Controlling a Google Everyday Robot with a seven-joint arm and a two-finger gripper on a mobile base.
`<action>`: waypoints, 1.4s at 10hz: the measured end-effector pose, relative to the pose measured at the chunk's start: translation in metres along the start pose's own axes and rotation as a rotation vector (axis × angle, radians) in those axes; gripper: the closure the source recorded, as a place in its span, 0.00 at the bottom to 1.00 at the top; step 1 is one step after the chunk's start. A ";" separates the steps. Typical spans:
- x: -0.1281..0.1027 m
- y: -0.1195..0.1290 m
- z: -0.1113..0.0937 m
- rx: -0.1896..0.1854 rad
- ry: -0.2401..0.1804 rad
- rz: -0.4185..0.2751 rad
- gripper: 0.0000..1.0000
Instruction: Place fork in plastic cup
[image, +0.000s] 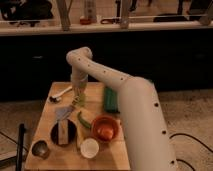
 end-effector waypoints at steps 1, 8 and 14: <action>0.001 0.001 0.000 0.001 -0.002 0.002 1.00; 0.008 -0.001 0.001 -0.013 -0.012 0.004 0.69; 0.009 -0.001 0.003 -0.017 -0.027 0.003 0.20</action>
